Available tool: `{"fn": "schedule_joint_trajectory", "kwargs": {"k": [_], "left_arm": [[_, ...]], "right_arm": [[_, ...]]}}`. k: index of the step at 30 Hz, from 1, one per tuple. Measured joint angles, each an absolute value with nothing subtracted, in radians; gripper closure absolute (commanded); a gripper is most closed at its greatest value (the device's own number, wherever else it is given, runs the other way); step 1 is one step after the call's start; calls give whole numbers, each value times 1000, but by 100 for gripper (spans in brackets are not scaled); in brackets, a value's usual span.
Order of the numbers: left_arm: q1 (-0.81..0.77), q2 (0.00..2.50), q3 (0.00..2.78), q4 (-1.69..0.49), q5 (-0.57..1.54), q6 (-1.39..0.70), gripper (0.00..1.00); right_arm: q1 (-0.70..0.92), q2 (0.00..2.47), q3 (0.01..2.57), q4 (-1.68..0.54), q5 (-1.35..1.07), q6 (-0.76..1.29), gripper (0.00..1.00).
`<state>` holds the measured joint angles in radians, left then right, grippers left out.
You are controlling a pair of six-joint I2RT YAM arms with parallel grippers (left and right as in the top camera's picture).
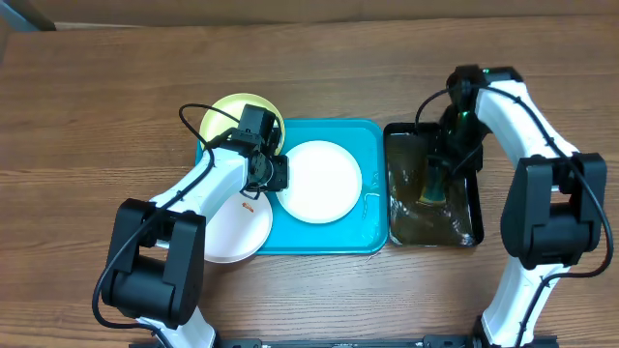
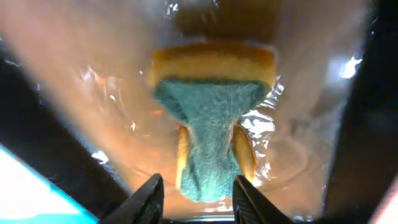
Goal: Clean dirty plates on tray and stack at the side
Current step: 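Release the sponge in the basin and raise the right gripper away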
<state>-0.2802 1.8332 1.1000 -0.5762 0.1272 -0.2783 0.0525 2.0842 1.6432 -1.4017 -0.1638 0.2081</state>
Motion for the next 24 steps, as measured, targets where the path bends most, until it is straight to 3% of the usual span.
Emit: {"fn": "schedule_joint_trajectory", "kwargs": {"k": [4, 5, 6, 11, 24], "left_arm": [[-286, 1833, 1100, -584, 127, -278, 80], [-290, 1833, 1100, -583, 127, -279, 82], [-297, 1833, 1100, -582, 127, -278, 84], [-334, 1833, 1100, -567, 124, -278, 96], [-345, 1833, 1256, -808, 37, -278, 96]], "right_arm": [[-5, 2083, 1761, -1459, -176, 209, 59], [-30, 2082, 1787, -1468, -184, 209, 43], [-54, 2082, 1804, -1470, -194, 210, 0], [-174, 2077, 1823, -1474, -214, 210, 0], [-228, 2077, 1823, -1316, -230, 210, 0]]}}
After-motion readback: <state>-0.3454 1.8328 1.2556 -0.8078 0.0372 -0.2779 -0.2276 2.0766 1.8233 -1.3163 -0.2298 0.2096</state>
